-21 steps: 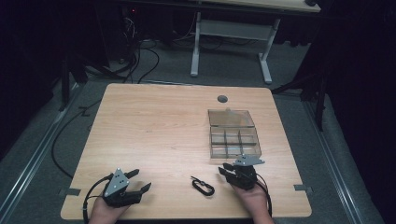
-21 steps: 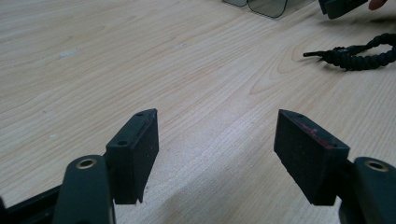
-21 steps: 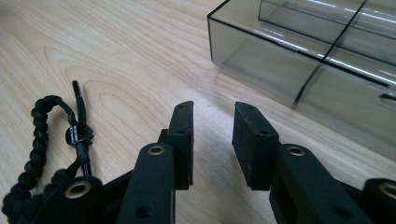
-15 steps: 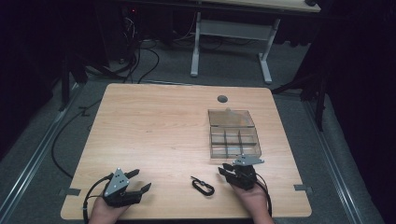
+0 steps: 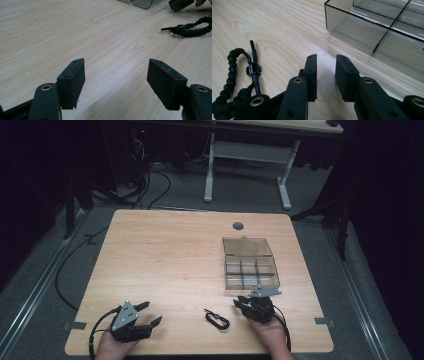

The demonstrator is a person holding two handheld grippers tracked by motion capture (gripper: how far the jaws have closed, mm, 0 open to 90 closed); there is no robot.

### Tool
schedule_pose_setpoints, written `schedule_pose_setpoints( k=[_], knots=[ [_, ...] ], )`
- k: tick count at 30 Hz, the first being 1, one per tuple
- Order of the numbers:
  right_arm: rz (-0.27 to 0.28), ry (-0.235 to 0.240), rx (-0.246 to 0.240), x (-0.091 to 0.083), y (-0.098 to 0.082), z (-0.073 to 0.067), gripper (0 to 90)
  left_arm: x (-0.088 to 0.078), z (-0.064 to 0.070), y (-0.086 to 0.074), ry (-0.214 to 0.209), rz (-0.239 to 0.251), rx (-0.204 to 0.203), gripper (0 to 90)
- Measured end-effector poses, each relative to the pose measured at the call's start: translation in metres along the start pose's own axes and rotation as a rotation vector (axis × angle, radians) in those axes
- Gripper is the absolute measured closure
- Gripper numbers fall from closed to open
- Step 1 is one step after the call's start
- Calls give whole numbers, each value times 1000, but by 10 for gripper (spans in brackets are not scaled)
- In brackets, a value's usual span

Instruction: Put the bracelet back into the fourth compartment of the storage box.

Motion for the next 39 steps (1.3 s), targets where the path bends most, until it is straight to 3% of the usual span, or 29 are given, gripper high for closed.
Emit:
schedule_pose_setpoints(
  k=[19,34,39],
  knots=[
    [-11,3,-16,-1,0,-3,775,0,0,0,0,-3,1,313],
    [4,74,-93,-7,10,-38,833,0,0,0,3,-2,-1,316],
    [-4,130,-145,-9,12,-59,899,0,0,0,4,-7,0,316]
  ],
)
Point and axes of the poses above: each handheld gripper's, and its own axes: x roughly forward along the jaws, y roughly out of its top, z roughly to its right, the point moved 8 cm from there along x, roughly forward along the jaws, and after that the axes turned 5 degrees about -y, right-handed, at the moved point
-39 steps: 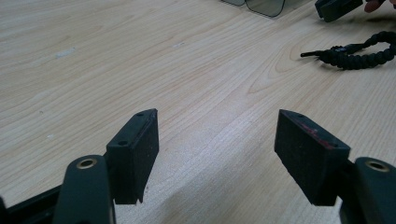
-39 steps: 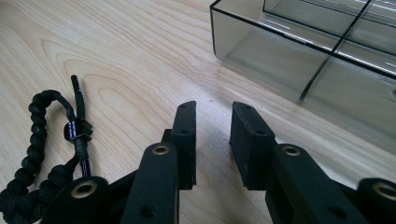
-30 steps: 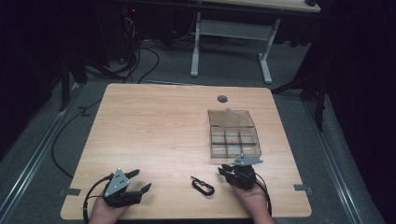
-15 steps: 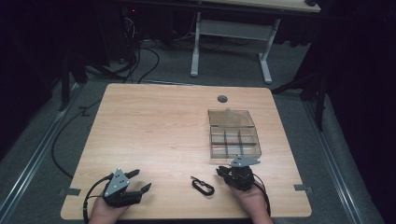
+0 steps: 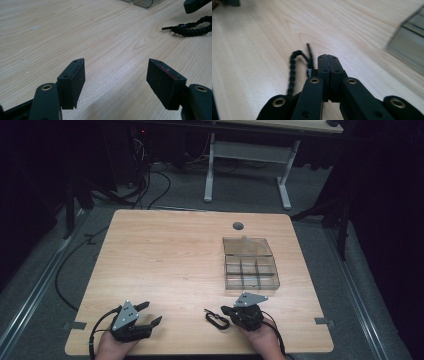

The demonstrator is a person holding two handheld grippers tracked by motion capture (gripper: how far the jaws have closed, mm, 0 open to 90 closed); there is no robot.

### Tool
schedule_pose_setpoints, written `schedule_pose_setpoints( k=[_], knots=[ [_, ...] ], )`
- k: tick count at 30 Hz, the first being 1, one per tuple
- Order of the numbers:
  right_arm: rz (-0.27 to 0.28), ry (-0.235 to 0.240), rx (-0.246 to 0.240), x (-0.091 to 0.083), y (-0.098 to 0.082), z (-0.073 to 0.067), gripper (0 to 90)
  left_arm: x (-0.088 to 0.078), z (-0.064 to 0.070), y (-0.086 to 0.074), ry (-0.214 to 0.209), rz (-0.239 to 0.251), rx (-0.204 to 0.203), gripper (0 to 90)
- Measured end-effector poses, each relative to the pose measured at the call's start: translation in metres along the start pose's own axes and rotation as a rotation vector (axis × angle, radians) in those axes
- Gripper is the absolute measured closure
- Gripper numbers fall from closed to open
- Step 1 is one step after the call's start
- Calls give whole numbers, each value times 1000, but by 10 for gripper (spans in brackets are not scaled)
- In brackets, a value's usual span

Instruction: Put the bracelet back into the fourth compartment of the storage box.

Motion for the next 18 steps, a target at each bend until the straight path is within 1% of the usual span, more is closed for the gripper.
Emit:
schedule_pose_setpoints(
  k=[2,3,4,5,6,7,8,12,18],
  knots=[
    [-9,26,-27,3,1,-8,900,0,0,0,-1,0,-1,316],
    [-9,26,-27,3,1,-8,900,0,0,0,-1,1,-1,316],
    [-22,46,-50,7,0,-16,900,0,0,0,-1,3,-2,316],
    [-33,51,-53,8,-1,-19,900,0,0,0,-1,4,-2,316],
    [-33,51,-53,8,-1,-19,900,0,0,0,-1,4,-2,316],
    [-50,59,-76,12,-2,-24,900,0,0,0,-1,5,-1,316],
    [-55,62,-78,13,-3,-26,900,0,0,0,-2,5,-2,316],
    [-70,70,-82,16,-5,-28,900,0,0,0,-3,5,-1,316],
    [-81,55,-74,19,-6,-26,900,0,0,0,-2,4,-2,316]
  ],
)
Point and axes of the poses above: each handheld gripper's, and its own axes: x roughly forward along the jaws, y roughly out of its top, z roughly to its right, the point moved 8 cm from there along x, roughly forward along the jaws, and after that the axes turned 5 degrees about -y, right-handed, at the moved point
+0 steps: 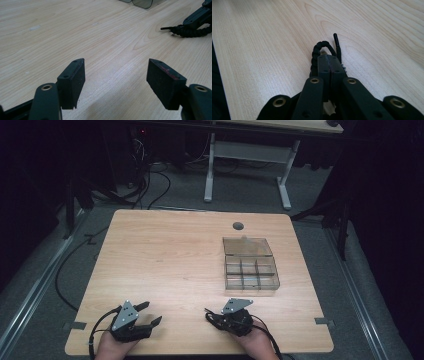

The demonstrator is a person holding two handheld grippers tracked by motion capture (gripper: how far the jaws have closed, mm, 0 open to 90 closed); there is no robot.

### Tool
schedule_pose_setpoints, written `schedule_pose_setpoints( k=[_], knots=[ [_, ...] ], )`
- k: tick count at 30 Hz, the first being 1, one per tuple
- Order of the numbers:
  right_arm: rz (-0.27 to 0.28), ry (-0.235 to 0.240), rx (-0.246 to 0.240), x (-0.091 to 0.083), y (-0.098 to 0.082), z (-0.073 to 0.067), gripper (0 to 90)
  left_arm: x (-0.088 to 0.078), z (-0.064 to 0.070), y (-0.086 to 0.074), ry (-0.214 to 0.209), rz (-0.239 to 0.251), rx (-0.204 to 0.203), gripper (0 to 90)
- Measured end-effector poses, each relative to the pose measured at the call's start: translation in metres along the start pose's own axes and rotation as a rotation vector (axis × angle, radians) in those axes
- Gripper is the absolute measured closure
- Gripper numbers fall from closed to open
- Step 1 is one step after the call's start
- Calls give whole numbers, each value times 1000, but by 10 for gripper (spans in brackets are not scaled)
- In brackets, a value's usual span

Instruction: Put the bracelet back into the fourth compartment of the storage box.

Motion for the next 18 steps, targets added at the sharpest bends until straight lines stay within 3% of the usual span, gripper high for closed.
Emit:
schedule_pose_setpoints(
  k=[7,13,18],
  knots=[
    [10,-33,38,-1,-1,15,900,0,0,0,0,-1,0,316],
    [9,-73,111,-5,-6,34,900,0,0,0,0,-1,0,316],
    [12,-107,140,-8,-9,46,900,0,0,0,-1,-1,0,317]
  ],
)
Point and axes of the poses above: each handheld gripper's, and its own axes: x roughly forward along the jaws, y roughly out of its top, z roughly to its right, the point moved 8 cm from there along x, roughly forward along the jaws, and after that the axes turned 5 degrees about -y, right-handed, at the moved point
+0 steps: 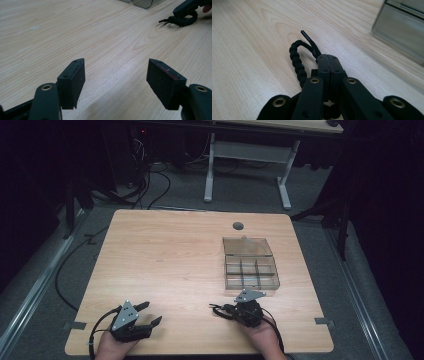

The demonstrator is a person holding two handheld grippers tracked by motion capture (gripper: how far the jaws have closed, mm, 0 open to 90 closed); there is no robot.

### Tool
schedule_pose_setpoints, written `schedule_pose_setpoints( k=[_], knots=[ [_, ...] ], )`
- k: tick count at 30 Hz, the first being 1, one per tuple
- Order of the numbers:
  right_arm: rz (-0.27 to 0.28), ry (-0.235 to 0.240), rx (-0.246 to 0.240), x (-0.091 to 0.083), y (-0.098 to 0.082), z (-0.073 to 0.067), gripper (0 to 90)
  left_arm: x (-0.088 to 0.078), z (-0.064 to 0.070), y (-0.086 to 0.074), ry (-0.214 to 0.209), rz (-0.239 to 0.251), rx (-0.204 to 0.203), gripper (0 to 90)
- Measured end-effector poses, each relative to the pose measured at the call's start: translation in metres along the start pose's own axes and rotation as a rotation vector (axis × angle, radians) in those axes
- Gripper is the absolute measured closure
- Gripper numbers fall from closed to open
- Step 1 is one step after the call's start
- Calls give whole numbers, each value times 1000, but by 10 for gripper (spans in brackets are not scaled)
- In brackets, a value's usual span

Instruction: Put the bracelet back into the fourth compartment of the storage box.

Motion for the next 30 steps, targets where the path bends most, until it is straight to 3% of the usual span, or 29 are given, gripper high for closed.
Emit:
schedule_pose_setpoints(
  k=[7,12,14,22,30],
  knots=[
    [-2,-68,37,-4,-3,20,900,0,0,0,0,0,1,316],
    [0,-81,54,-7,-5,26,900,0,0,0,0,0,0,317],
    [24,-81,59,-12,-3,28,900,0,0,0,0,1,0,317],
    [29,-139,100,-22,-9,50,900,0,0,0,1,3,-2,317],
    [4,-131,87,-22,-16,44,900,0,0,0,-1,-1,-3,317]
  ],
)
Point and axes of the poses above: each handheld gripper's, and its own axes: x roughly forward along the jaws, y roughly out of its top, z roughly to its right, the point moved 8 cm from there along x, roughly forward along the jaws, and after that the axes turned 5 degrees about -y, right-handed, at the moved point
